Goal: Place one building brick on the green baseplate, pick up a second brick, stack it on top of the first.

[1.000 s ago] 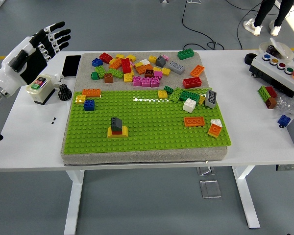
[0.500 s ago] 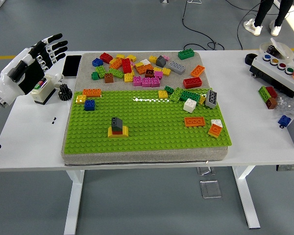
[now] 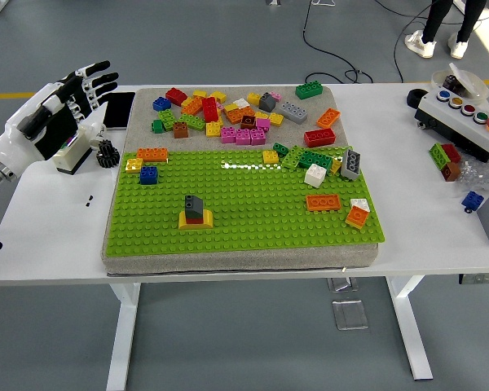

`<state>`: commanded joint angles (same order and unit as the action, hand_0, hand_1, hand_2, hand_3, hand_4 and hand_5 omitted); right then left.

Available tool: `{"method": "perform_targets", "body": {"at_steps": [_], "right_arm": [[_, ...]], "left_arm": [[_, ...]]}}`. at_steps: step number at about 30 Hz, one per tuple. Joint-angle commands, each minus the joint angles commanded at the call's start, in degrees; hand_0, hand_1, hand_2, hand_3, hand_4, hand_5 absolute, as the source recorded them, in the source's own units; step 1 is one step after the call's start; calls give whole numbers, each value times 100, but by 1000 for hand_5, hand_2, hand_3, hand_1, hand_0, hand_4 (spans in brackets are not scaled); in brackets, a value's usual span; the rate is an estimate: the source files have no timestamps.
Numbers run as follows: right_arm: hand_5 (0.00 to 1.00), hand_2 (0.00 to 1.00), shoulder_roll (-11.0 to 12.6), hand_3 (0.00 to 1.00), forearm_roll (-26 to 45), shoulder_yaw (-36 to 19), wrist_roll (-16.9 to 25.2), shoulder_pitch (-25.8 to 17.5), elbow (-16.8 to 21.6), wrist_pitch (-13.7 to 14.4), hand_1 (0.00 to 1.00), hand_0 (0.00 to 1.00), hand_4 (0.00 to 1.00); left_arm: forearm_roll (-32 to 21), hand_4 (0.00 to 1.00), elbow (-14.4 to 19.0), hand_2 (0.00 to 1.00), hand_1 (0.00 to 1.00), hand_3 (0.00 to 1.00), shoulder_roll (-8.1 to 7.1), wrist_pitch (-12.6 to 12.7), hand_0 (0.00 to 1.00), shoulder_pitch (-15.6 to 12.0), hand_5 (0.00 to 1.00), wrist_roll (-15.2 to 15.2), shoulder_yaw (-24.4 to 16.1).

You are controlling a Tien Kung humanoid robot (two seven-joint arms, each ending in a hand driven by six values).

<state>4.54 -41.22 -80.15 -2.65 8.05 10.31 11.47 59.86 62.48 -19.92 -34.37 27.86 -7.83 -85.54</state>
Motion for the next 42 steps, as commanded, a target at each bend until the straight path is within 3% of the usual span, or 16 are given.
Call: {"method": "perform_targets", "body": {"at_steps": [42], "right_arm": [[471, 685, 27, 614, 119, -157, 42, -41, 0, 18, 639, 729, 916]], "left_arm": [[63, 998, -121, 913, 952, 949, 24, -18, 998, 279, 789, -9, 206]]}}
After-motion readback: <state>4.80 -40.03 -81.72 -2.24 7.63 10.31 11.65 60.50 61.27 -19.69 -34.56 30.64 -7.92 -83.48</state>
